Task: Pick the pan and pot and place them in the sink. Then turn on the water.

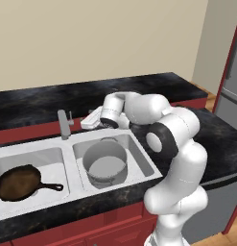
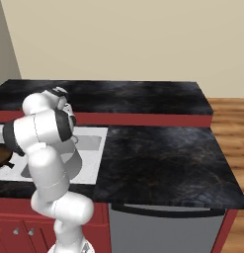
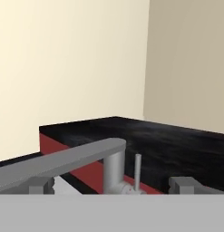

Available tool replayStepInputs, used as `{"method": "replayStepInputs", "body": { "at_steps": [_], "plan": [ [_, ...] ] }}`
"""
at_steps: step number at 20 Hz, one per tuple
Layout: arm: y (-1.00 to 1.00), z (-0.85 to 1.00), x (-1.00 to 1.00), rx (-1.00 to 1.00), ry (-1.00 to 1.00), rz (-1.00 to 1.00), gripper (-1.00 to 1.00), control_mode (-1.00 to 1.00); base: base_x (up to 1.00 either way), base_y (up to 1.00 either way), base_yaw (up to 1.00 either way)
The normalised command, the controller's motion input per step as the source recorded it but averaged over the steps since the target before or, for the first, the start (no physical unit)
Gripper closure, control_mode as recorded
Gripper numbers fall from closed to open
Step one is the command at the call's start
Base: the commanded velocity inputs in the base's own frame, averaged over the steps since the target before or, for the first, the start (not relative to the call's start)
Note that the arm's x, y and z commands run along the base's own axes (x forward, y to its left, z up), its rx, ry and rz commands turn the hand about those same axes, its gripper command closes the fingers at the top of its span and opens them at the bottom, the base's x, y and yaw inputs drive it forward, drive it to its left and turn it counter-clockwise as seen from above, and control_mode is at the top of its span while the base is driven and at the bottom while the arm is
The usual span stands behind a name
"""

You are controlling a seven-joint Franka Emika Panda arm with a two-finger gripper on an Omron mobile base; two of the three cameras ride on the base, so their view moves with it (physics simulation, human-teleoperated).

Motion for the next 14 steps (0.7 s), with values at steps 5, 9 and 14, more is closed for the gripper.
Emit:
{"method": "replayStepInputs", "body": {
  "at_steps": [5,9,14],
  "plan": [
    [0.08,-0.15,0.09,0.0,0.03,0.0,-1.0,-1.0,0.0,0.0,0.0],
    [0.09,-0.18,0.13,0.0,0.0,0.0,-1.0,-1.0,0.0,0.0,0.0],
    [0.1,-0.21,0.09,0.0,0.0,0.0,-1.0,-1.0,0.0,0.0,0.0]
  ]
}}
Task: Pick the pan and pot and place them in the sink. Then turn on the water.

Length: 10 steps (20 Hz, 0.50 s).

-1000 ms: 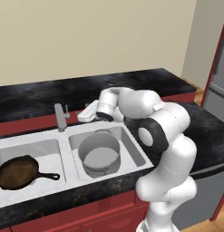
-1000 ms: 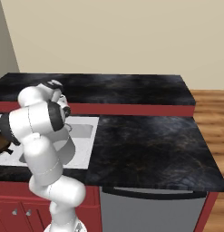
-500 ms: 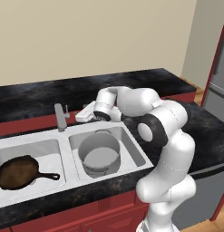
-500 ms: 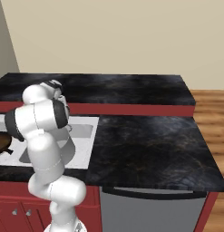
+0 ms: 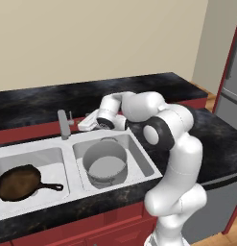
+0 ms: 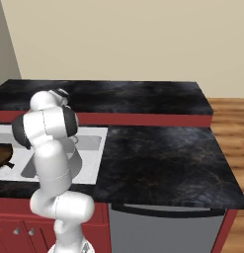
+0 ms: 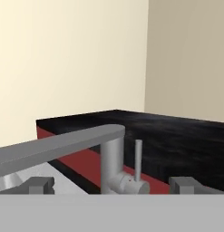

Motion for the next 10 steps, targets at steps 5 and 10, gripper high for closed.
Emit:
{"method": "replayStepInputs", "body": {
  "at_steps": [5,10],
  "plan": [
    [0.14,-0.02,0.2,0.0,0.0,0.0,-1.0,-1.0,0.0,0.0,0.0],
    [0.13,0.0,0.22,0.0,0.0,0.0,-1.0,-1.0,0.0,0.0,0.0]
  ]
}}
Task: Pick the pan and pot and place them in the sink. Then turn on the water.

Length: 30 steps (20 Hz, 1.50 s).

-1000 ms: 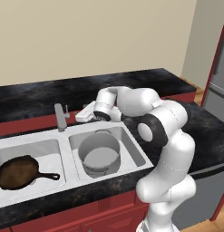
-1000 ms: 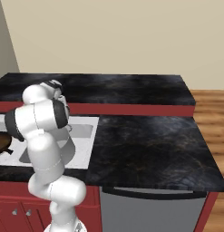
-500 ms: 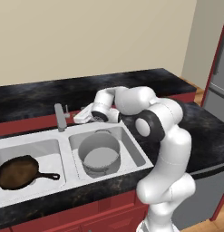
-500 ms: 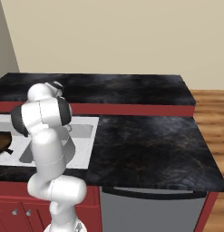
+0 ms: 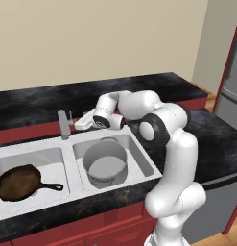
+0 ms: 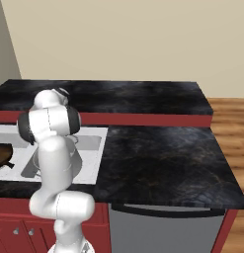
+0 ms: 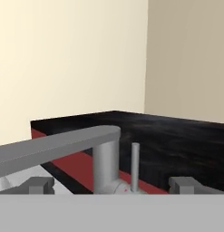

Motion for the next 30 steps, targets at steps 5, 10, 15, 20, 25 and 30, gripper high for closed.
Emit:
{"method": "replayStepInputs", "body": {
  "at_steps": [5,10,15,20,25,30],
  "plan": [
    [0.0,0.0,0.07,0.0,0.0,-0.01,-1.0,-1.0,0.0,0.0,0.0],
    [0.01,0.0,0.08,0.0,0.0,-0.02,-1.0,-1.0,0.0,0.0,0.0],
    [0.04,-0.06,0.09,0.0,0.0,-0.01,-1.0,-1.0,0.0,0.0,0.0],
    [0.09,-0.27,0.13,0.0,0.0,0.0,-1.0,-1.0,0.0,0.0,0.0],
    [0.09,-0.1,0.16,0.0,0.0,0.0,-1.0,-1.0,0.0,0.0,0.0],
    [0.12,-0.02,0.17,0.0,0.0,-0.01,-1.0,-1.0,0.0,0.0,0.0]
  ]
}}
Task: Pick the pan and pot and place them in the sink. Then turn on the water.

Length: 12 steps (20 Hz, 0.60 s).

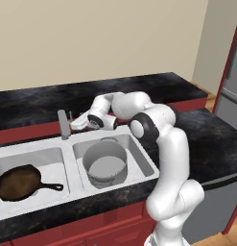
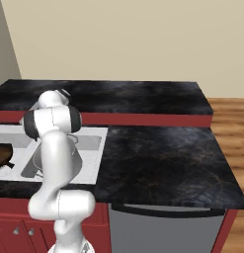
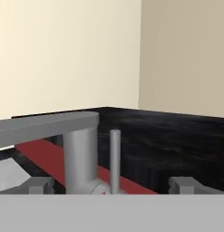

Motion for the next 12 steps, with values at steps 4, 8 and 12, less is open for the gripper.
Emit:
{"method": "replayStepInputs", "body": {
  "at_steps": [4,8,12],
  "plan": [
    [0.08,0.0,0.18,0.0,0.0,-0.04,-1.0,-1.0,0.0,0.0,0.0],
    [0.0,0.0,0.18,0.0,0.0,-0.07,-1.0,-1.0,0.0,0.0,0.0],
    [0.0,-0.02,0.22,0.0,0.0,-0.07,-1.0,-1.0,0.0,0.0,0.0]
  ]
}}
